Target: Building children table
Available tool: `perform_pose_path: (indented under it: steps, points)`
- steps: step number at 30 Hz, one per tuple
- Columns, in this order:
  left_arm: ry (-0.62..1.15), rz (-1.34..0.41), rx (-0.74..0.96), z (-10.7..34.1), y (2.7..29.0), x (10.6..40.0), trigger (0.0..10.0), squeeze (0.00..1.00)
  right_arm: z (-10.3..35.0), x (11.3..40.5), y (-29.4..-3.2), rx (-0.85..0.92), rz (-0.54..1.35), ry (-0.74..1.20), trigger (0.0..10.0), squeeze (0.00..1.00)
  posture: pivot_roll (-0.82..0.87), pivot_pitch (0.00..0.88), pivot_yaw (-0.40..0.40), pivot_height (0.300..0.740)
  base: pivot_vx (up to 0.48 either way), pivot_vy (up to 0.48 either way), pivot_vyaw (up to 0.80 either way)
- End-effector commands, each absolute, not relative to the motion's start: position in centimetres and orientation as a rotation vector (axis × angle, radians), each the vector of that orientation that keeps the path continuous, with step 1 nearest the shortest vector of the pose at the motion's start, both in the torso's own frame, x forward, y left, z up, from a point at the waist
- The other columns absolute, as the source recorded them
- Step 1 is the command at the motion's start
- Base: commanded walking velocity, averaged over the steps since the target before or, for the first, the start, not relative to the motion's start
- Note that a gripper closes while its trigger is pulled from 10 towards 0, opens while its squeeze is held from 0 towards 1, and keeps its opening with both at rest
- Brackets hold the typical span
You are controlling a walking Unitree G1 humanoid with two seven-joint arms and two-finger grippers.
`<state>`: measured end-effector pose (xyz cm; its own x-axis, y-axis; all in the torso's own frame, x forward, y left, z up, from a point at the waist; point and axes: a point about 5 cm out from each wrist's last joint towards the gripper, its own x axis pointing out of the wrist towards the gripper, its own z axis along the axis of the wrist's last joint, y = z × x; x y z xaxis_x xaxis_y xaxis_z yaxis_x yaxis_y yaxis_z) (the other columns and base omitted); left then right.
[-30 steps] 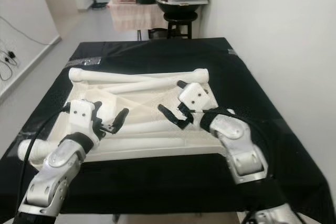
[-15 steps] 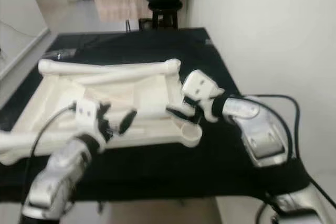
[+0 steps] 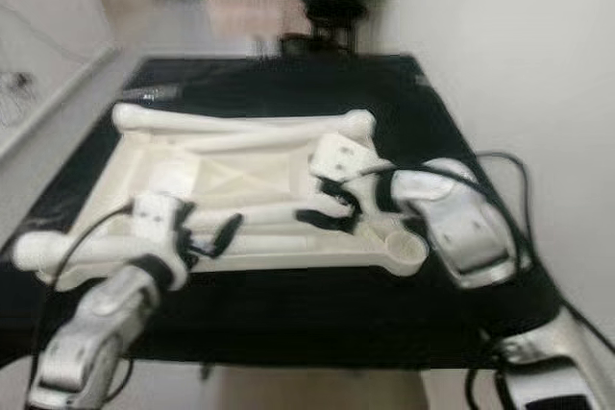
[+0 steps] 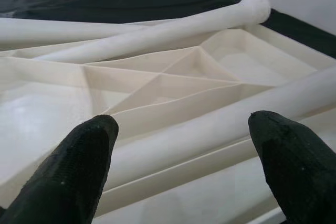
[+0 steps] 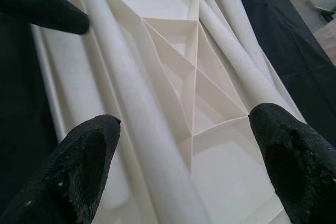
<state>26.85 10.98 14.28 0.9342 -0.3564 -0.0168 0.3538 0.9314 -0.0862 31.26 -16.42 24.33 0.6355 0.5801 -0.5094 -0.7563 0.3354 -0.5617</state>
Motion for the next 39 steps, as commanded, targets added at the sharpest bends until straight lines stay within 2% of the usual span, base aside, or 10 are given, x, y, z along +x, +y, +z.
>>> perform_pose_path:
  steps: [1,9,20,21,23,24,26,35,39]
  points:
    - [0.050,-0.378,-0.077,14.1,10.5,26.6,10.0,0.00,23.7,31.5,-16.6,-0.895,0.861,0.280,10.0,0.00,-0.04,0.011,0.014,0.740,0.000,0.000,0.00]
    - [0.085,-0.396,-0.090,13.7,10.2,26.4,10.0,0.00,22.7,32.0,-17.9,-1.103,0.831,0.434,10.0,0.00,-0.04,0.023,0.014,0.740,0.000,0.000,0.00]
    - [0.159,-0.507,-0.106,12.9,9.1,25.6,10.0,0.00,21.6,32.4,-19.1,-1.265,0.828,0.623,10.0,0.00,-0.04,0.036,0.006,0.740,0.000,0.000,0.00]
    - [0.161,-0.527,-0.110,12.9,8.9,25.6,8.7,0.00,21.7,32.8,-19.0,-1.287,0.824,0.632,10.0,0.00,-0.04,0.039,0.005,0.740,0.000,0.000,0.00]
    - [0.160,-0.534,-0.111,12.9,8.9,25.5,8.7,0.00,21.7,33.0,-18.9,-1.296,0.819,0.633,10.0,0.00,-0.04,0.039,0.005,0.740,0.000,0.000,0.00]
    - [0.152,-0.538,-0.117,13.0,8.8,25.5,0.3,0.00,21.8,33.2,-18.9,-1.307,0.811,0.633,10.0,0.00,-0.04,0.040,0.006,0.740,0.000,0.000,0.00]
    - [0.148,-0.553,-0.119,13.1,8.7,25.3,0.0,0.00,21.9,33.5,-18.8,-1.334,0.804,0.638,10.0,0.00,-0.04,0.040,0.003,0.740,0.000,0.000,0.00]
    - [0.186,-0.597,-0.123,12.9,8.3,25.0,0.0,0.00,22.1,34.5,-18.2,-1.441,0.797,0.697,10.0,0.00,-0.04,0.049,-0.002,0.740,0.000,0.000,0.00]
    - [0.186,-0.595,-0.131,12.9,8.3,25.0,0.0,0.00,21.3,35.6,-17.0,-1.483,0.775,0.716,10.0,0.00,-0.06,0.057,-0.001,0.740,0.000,0.000,0.00]
